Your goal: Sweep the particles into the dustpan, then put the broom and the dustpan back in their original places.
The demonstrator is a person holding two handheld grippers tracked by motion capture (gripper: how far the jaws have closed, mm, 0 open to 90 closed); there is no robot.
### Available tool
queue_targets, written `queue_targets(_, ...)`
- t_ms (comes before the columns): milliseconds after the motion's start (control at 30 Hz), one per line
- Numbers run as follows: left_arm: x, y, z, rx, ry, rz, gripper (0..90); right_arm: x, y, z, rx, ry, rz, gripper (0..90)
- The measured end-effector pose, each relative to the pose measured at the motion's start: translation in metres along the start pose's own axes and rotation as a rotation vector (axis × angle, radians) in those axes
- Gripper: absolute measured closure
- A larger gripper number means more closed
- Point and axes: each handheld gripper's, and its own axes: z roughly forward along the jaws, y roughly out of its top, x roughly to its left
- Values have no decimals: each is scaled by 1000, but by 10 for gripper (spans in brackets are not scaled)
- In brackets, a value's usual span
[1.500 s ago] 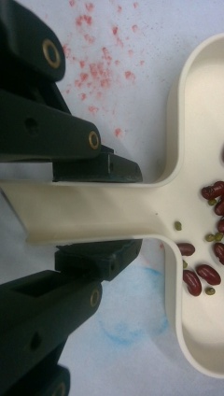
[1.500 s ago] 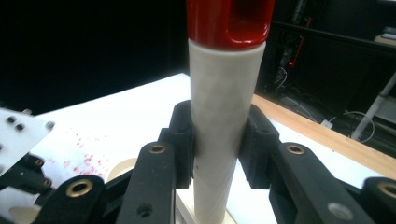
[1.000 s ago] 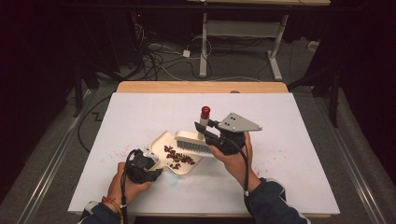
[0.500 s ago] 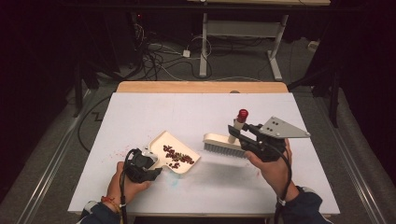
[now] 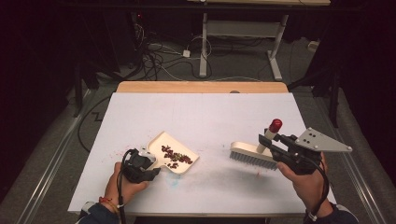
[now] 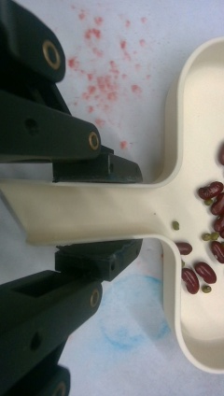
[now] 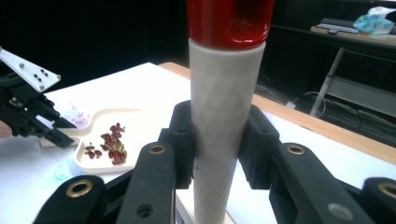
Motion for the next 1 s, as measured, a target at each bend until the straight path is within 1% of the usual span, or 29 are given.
queue_targets(67,1,-2,-1,-2,-2,-11,636,-2,-3,-4,19,6,6,702)
queue_targets(100,2,-2,-2,-6,-1,-16,636,-4,-5,-7,25,10,16,702)
queue_targets(167,4,-2,-2,-10,1,-25,636,-7,-7,-13,22,10,28,702)
queue_targets(333,7,-3,-2,-19,11,-37,636,-16,-10,-27,27,-5,58,702)
queue_targets(400,8,-4,-2,-19,16,-37,636,-17,-11,-28,41,-14,55,702)
queue_targets(600,15,-5,0,-32,18,-45,636,-19,-16,-22,63,-7,47,702)
queue_targets(800,19,-4,4,-41,44,-67,635,-17,-19,-12,92,3,44,701)
queue_targets(867,21,-4,5,-42,58,-71,635,-17,-19,-11,93,8,41,702)
queue_targets(933,22,-5,5,-50,66,-91,635,-18,-18,-10,95,9,41,702)
queue_targets(1000,23,-6,4,-51,83,-98,635,-18,-18,-9,101,11,40,702)
